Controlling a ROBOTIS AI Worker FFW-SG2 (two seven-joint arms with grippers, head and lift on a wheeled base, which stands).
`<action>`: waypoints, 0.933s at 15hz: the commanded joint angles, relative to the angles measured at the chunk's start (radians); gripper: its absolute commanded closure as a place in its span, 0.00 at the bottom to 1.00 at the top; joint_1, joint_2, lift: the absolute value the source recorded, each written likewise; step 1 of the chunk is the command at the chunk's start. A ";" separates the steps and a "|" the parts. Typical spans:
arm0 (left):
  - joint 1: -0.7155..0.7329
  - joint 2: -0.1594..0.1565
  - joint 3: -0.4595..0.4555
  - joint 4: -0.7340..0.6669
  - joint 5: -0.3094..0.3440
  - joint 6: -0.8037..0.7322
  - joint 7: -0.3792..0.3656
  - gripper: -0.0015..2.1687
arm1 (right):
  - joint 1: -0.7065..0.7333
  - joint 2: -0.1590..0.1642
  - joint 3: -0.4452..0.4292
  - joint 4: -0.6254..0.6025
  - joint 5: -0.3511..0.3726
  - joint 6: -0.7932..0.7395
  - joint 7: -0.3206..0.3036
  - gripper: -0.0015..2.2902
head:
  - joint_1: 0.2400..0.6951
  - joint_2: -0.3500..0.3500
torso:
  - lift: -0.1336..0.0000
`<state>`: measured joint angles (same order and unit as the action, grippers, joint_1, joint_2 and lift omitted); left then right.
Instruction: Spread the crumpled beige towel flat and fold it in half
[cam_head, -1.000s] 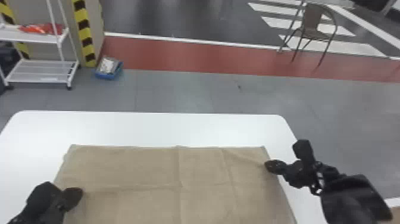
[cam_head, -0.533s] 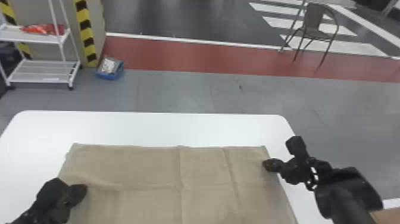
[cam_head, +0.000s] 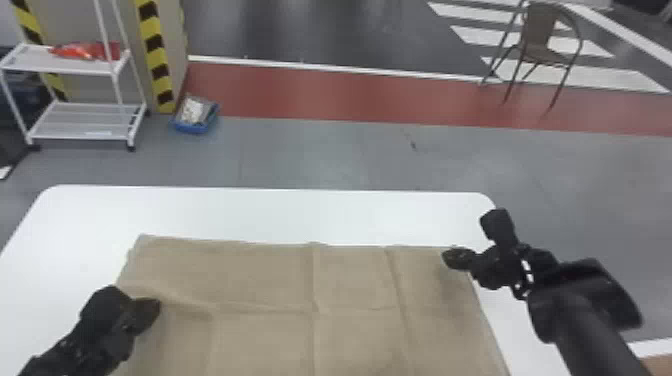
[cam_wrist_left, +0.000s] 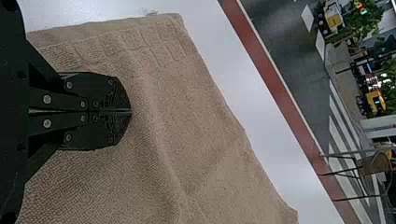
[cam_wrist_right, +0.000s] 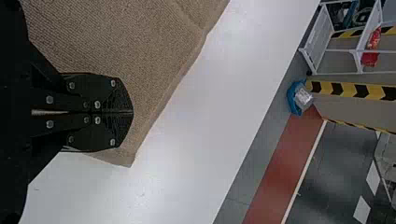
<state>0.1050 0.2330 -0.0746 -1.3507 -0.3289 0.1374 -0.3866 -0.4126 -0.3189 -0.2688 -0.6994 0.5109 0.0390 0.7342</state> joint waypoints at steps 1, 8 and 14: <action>-0.021 -0.004 -0.001 0.019 -0.001 0.000 0.000 0.77 | -0.020 0.001 0.008 0.009 0.001 0.012 -0.001 0.65 | 1.00 0.23 | 1.00; -0.002 -0.011 0.016 -0.054 0.036 0.003 -0.031 0.77 | 0.040 -0.003 -0.072 -0.078 -0.028 0.046 0.079 0.65 | 1.00 0.25 | 1.00; 0.028 -0.026 0.006 -0.127 0.031 0.046 -0.034 0.77 | 0.225 0.006 -0.151 -0.322 -0.089 0.197 0.186 0.65 | 1.00 0.15 | 1.00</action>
<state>0.1417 0.2071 -0.0676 -1.4824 -0.2920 0.1758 -0.4228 -0.2401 -0.3158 -0.4081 -0.9689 0.4344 0.2070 0.9143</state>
